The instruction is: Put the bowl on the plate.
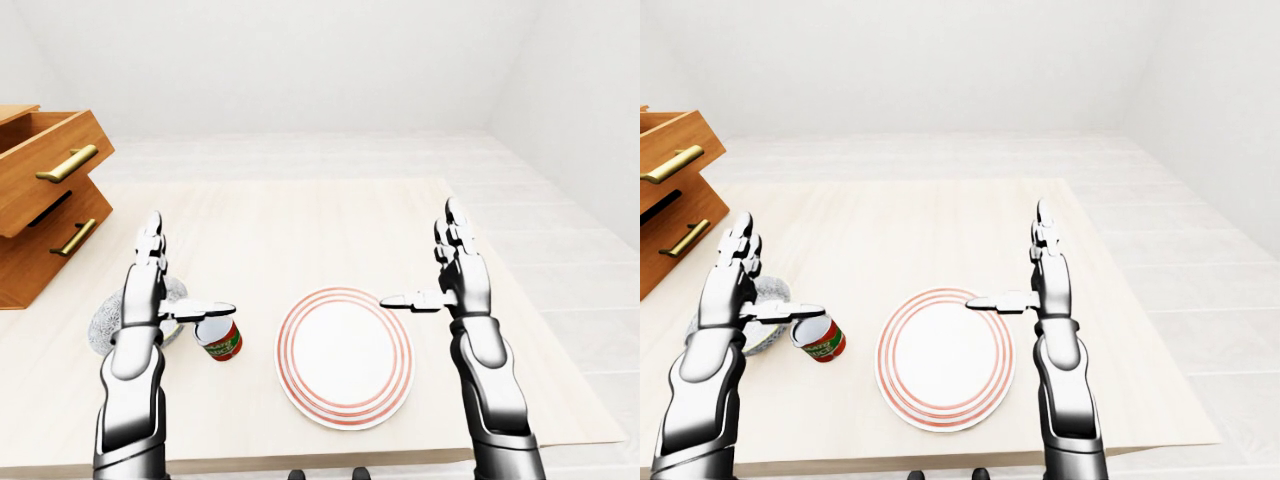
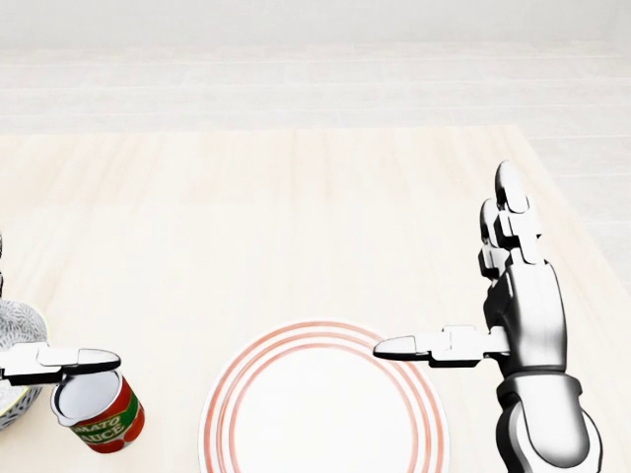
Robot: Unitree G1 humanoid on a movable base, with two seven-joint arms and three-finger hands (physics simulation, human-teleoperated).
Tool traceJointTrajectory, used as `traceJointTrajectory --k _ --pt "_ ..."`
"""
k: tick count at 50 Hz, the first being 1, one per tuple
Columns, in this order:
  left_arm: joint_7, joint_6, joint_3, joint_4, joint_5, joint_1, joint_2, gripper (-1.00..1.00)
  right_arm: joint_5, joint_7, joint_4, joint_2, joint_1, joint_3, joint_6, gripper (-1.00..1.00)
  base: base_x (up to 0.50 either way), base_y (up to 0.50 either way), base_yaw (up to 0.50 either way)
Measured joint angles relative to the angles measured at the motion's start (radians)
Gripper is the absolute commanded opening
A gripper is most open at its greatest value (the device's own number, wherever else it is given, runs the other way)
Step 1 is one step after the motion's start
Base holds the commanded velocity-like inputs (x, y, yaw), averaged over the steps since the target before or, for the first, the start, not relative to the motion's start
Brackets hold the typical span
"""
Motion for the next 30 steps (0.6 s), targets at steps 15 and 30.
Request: traceJointTrajectory --k 15,30 --pt "-0.026 -0.017 0.07 0.051 0.064 0.021 0.067 1.0 -0.016 0.015 -0.04 0.004 0.063 -0.01 0.0 1.0 0.0 0.0 0.0" --pt "-0.084 -0.084 0.131 0.098 0.159 0.071 0.105 1.0 -0.028 0.032 -0.084 0.015 0.133 -0.026 0.0 1.0 0.0 0.0 0.0"
